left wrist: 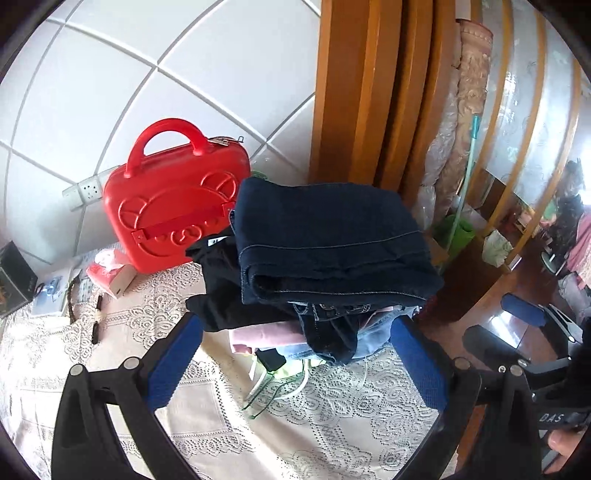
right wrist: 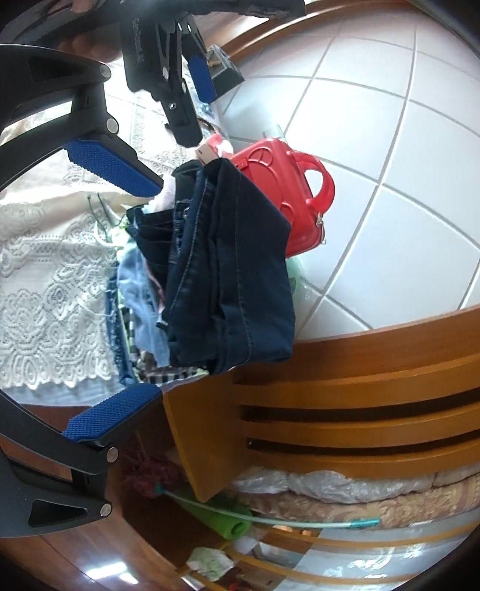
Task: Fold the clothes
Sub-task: 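Lower the jeans onto the clothes pile and open both tools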
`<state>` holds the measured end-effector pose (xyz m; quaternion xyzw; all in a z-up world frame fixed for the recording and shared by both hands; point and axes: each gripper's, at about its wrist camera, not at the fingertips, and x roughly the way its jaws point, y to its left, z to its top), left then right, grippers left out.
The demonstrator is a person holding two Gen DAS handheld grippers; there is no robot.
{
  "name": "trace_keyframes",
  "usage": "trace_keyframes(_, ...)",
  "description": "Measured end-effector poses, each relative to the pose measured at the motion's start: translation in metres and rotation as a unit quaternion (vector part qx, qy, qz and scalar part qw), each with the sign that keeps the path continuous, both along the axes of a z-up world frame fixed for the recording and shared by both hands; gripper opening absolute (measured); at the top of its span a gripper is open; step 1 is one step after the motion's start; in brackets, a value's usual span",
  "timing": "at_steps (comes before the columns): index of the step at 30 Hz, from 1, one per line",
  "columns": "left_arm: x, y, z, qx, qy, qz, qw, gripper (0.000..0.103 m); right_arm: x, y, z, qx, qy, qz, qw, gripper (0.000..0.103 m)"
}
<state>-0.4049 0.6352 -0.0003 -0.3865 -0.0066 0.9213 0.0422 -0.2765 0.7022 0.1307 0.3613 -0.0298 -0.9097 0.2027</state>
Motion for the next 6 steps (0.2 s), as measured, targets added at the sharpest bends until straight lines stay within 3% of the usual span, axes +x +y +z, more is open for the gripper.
trace_keyframes(6, -0.0008, 0.0061, -0.003, -0.004, -0.004, -0.003, 1.0, 0.103, 0.004, 0.0066, -0.0048, -0.005, -0.006, -0.011, 1.0, 0.102)
